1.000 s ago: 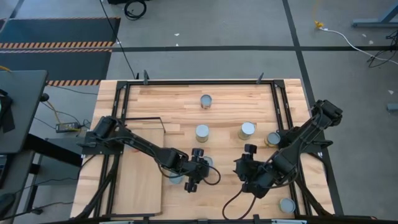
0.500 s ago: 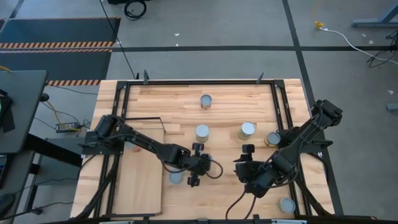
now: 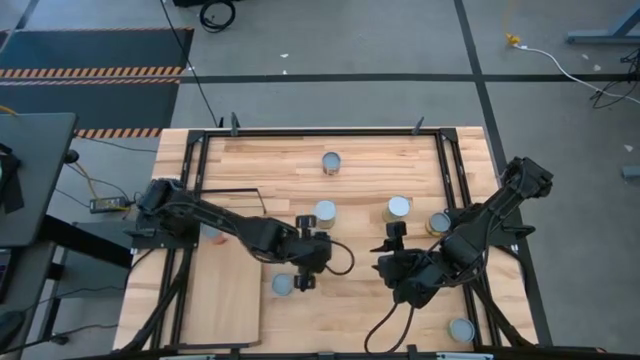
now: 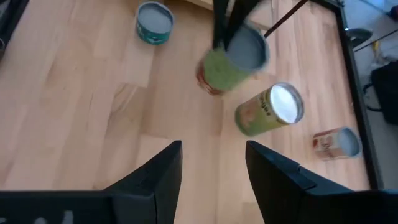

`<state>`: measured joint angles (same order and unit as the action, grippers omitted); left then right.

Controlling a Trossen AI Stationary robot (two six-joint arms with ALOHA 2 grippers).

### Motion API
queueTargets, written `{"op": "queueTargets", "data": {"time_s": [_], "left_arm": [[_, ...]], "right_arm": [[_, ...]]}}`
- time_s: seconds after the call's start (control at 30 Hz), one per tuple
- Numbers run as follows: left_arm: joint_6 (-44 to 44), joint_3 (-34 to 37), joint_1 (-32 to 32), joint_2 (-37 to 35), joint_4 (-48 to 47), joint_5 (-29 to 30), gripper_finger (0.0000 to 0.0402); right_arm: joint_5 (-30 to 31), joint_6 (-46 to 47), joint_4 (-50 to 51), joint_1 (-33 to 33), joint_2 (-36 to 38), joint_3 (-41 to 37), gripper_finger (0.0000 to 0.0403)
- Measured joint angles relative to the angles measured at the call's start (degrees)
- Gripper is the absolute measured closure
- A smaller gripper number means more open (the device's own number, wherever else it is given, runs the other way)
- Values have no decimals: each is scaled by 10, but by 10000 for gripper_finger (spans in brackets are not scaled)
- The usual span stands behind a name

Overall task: Pick and place cans onto a shelf
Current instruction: Put the green can on the shelf

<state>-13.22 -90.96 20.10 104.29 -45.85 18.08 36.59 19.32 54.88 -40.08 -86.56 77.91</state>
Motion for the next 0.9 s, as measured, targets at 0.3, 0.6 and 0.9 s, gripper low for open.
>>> {"op": "queueTargets", "data": {"time_s": [0.3,0.6,0.9], "left_arm": [[-74,21,33,-137,-141,55,387],[-169,158,89,-269,-172,72,387],[-215,238,120,-312,-162,85,387]], "right_arm": [[10,-109,-80,5,0,0,219],[-6,-130,-169,64,-1,0,219],[-9,-26,-213,141,-1,0,219]]}}
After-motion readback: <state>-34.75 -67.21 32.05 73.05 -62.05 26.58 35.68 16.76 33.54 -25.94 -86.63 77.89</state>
